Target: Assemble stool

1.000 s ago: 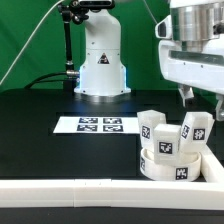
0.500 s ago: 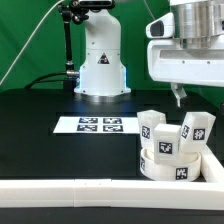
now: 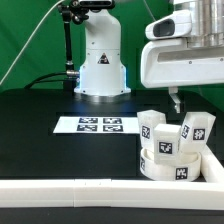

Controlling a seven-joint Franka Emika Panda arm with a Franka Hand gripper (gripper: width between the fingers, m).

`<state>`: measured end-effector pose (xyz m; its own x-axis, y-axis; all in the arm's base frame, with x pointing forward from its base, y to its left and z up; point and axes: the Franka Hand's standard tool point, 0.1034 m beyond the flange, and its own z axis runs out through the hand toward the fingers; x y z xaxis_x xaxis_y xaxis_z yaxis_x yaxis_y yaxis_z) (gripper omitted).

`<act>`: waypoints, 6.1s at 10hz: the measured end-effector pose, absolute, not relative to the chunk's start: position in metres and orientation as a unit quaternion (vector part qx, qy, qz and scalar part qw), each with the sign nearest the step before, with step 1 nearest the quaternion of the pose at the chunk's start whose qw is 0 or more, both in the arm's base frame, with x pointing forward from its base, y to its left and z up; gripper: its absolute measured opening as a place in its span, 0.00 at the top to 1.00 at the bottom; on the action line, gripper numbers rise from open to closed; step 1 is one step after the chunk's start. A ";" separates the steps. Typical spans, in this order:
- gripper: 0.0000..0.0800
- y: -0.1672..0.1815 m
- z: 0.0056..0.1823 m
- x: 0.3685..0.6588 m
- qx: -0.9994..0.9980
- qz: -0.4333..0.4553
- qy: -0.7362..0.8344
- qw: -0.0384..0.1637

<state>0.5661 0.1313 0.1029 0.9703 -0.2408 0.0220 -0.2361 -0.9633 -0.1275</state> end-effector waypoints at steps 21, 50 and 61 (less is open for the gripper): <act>0.19 0.114 0.089 0.560 -0.824 -0.005 -0.567 -0.022; 0.58 0.076 0.078 0.569 -1.000 0.007 0.001 0.004; 0.58 0.081 0.076 0.573 -0.887 -0.008 0.461 0.039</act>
Offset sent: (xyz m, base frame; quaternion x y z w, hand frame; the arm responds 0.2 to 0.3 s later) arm 0.0000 0.0000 0.0000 0.0000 0.0000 -0.1938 0.9810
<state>0.5726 0.0808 0.0765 0.5755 -0.8175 -0.0216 -0.8162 -0.5725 -0.0773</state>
